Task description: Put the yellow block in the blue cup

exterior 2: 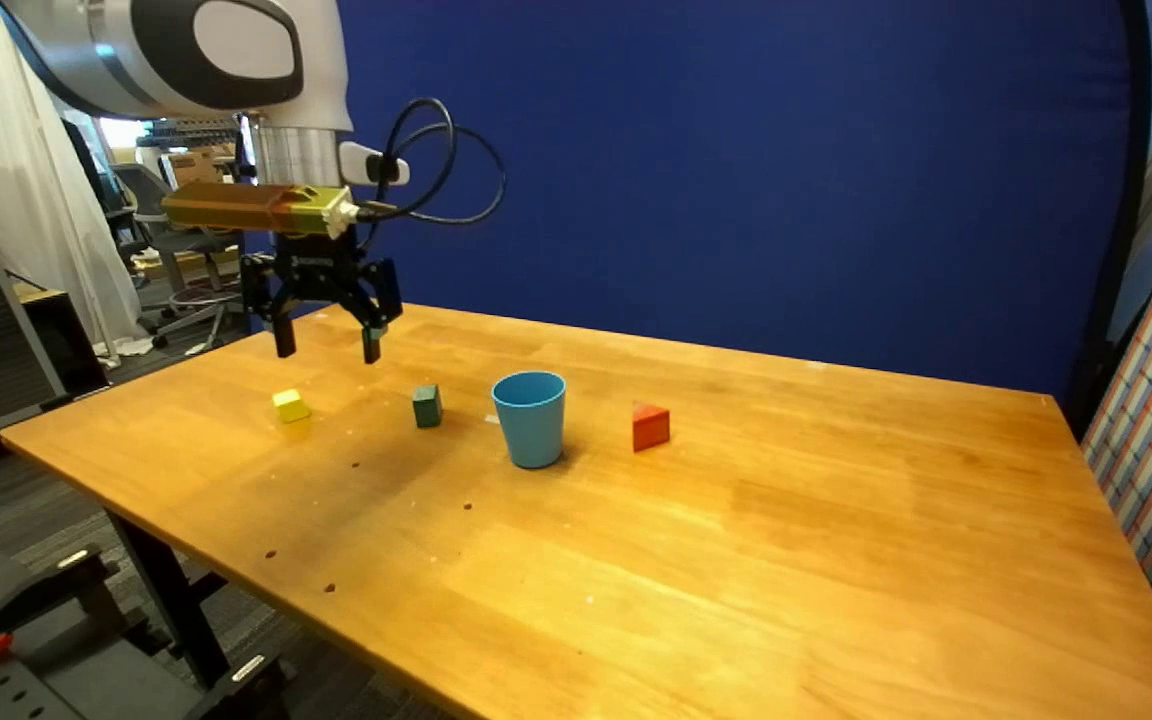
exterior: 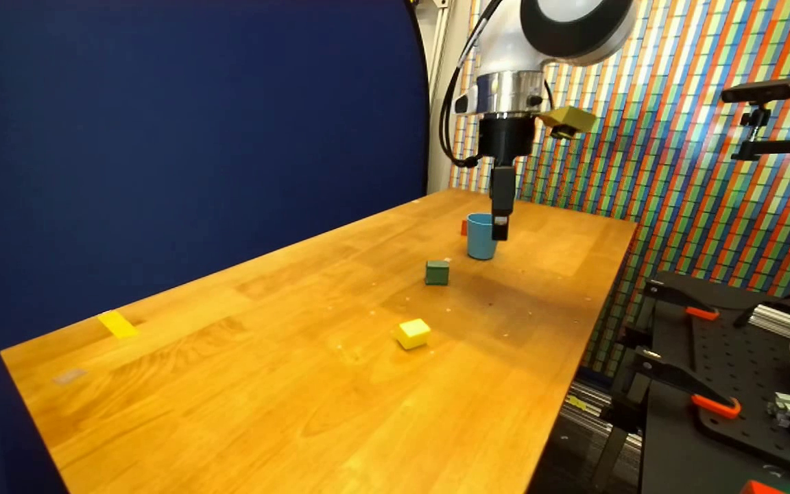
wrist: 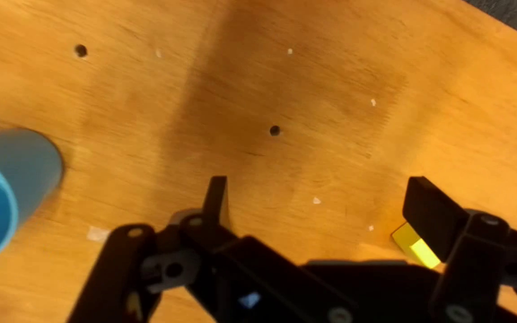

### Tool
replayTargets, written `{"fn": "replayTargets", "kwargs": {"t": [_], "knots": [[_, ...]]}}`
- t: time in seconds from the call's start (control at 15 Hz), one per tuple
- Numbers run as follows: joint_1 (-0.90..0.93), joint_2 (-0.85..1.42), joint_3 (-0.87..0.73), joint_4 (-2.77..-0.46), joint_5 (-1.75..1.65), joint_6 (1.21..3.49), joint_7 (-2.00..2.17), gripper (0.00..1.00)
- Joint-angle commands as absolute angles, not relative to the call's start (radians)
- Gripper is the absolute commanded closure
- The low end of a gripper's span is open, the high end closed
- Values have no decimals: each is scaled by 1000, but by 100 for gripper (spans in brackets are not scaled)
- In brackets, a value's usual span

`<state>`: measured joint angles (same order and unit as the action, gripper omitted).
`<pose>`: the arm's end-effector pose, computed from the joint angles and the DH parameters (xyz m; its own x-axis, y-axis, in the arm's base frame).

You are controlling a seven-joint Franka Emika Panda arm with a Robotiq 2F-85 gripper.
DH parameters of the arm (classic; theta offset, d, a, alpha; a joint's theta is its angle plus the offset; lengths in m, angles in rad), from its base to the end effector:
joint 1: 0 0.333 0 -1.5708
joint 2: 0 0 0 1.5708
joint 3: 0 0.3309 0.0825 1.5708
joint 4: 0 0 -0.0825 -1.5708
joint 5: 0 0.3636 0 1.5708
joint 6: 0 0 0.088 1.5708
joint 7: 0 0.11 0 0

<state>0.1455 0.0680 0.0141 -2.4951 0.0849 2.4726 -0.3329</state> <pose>0.4446 0.0715 0.2807 0.9082 0.4124 -0.0715 0.4074 -0.9102 -0.0748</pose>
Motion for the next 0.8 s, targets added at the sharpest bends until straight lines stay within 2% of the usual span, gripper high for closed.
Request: {"fn": "replayTargets", "kwargs": {"t": [0.0,0.73], "knots": [[126,238,92,-2379,129,2500,-391,0],[72,557,274,-2153,117,2493,-484,0]]}}
